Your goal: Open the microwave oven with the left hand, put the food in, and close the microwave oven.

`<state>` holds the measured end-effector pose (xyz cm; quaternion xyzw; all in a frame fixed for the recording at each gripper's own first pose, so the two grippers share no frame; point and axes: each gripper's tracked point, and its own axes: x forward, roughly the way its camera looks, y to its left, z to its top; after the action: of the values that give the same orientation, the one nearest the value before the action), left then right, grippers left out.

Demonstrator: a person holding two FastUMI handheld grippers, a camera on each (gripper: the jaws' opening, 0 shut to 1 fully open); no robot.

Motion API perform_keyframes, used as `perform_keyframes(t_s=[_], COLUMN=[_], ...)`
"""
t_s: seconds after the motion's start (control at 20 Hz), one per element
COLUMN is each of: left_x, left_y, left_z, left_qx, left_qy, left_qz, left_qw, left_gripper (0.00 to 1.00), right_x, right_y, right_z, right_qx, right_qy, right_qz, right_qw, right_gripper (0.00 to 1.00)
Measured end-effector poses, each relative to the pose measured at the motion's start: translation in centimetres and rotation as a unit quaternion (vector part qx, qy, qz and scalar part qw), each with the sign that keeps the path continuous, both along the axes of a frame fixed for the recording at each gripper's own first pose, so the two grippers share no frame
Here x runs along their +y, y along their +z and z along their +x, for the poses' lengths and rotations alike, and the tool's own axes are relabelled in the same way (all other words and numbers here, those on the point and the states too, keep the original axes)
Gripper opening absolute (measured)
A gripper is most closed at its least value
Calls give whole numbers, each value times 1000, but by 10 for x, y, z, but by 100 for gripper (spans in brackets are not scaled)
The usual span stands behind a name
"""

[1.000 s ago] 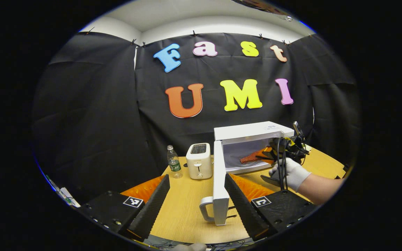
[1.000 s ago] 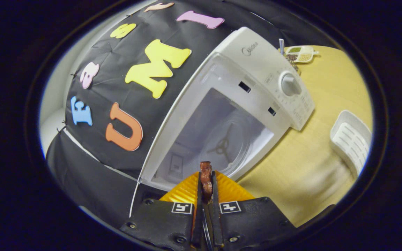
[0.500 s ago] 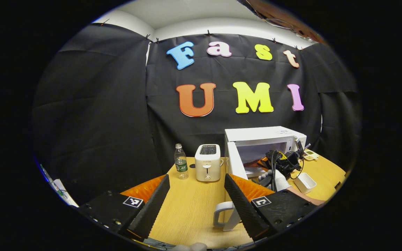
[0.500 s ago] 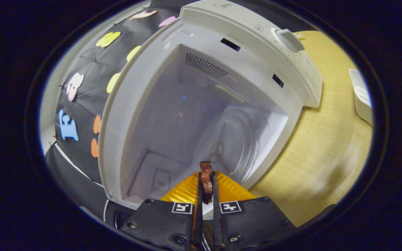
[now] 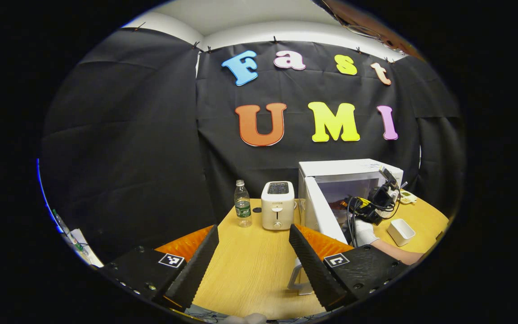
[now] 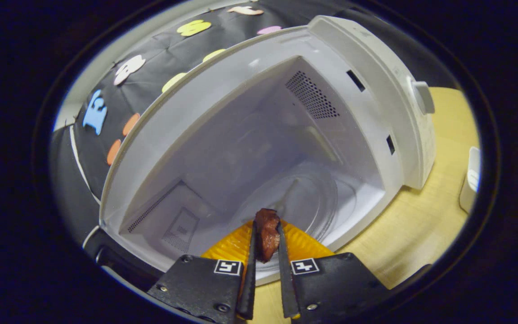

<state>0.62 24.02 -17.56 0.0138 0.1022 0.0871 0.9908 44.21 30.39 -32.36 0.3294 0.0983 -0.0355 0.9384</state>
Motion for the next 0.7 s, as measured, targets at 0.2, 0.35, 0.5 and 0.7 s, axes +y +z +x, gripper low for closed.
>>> perform_keyframes(t_s=[0.2,0.35,0.5,0.7], left_x=[-4,-5,-6,-8], left_y=[-6,-7,-5,-5], left_z=[2,2,3,2], left_qx=[2,4,5,2], left_qy=[-2,1,2,1], left_qz=[-5,-4,-4,-2], left_qw=[1000,1000,1000,1000], left_gripper=[97,96,96,96], right_x=[0,3,5,17], right_y=[2,13,5,-1], right_z=[2,0,1,-1], right_qx=[9,-7,2,3], right_qy=[0,7,15,60], right_qz=[-87,-159,-172,-249], right_qw=[996,987,985,967], right_gripper=[44,73,87,100])
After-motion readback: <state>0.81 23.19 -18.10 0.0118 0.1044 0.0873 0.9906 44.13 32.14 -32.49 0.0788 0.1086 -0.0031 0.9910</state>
